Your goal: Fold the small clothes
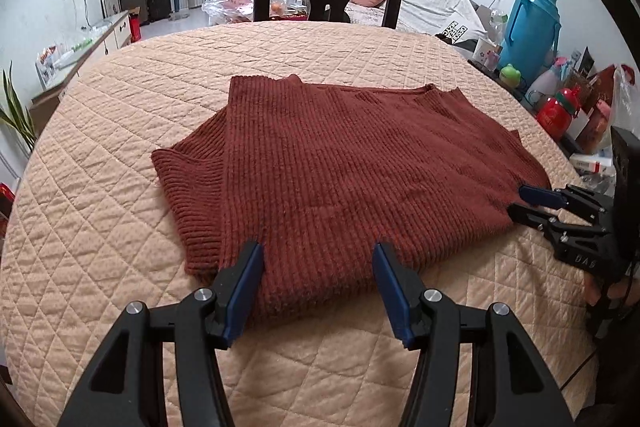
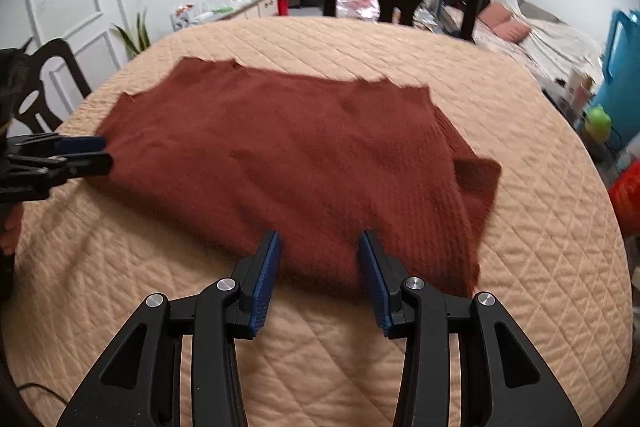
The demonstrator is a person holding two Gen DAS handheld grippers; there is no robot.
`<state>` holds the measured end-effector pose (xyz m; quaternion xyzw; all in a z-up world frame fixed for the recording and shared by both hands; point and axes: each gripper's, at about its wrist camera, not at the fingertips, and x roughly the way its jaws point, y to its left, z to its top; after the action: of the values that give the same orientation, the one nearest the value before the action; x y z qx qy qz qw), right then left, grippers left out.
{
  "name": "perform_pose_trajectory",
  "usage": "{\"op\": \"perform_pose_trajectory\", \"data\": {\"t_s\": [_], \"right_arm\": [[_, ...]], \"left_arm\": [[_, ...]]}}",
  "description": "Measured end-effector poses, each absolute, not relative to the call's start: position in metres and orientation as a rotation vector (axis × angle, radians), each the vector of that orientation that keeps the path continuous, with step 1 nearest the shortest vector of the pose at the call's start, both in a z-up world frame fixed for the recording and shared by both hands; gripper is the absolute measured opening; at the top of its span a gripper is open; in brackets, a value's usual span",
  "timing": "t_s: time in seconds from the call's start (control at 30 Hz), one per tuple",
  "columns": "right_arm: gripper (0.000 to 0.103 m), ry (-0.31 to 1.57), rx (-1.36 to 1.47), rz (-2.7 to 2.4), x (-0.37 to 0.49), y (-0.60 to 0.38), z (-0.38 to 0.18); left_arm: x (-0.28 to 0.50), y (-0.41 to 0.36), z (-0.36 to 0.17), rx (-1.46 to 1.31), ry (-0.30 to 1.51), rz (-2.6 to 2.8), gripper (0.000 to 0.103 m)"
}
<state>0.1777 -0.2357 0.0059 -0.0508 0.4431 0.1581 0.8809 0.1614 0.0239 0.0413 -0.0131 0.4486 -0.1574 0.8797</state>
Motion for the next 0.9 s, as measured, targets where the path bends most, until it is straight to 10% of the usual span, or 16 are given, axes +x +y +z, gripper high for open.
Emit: {"op": "perform_pose_trajectory", "data": {"t_s": [0.9], "right_arm": [[0.05,0.787,-0.231,0.592,0.151,-0.124,0.04]], "left_arm": [[0.163,0.125,0.074,-0.275,0.863,-0.343,0.084]]}}
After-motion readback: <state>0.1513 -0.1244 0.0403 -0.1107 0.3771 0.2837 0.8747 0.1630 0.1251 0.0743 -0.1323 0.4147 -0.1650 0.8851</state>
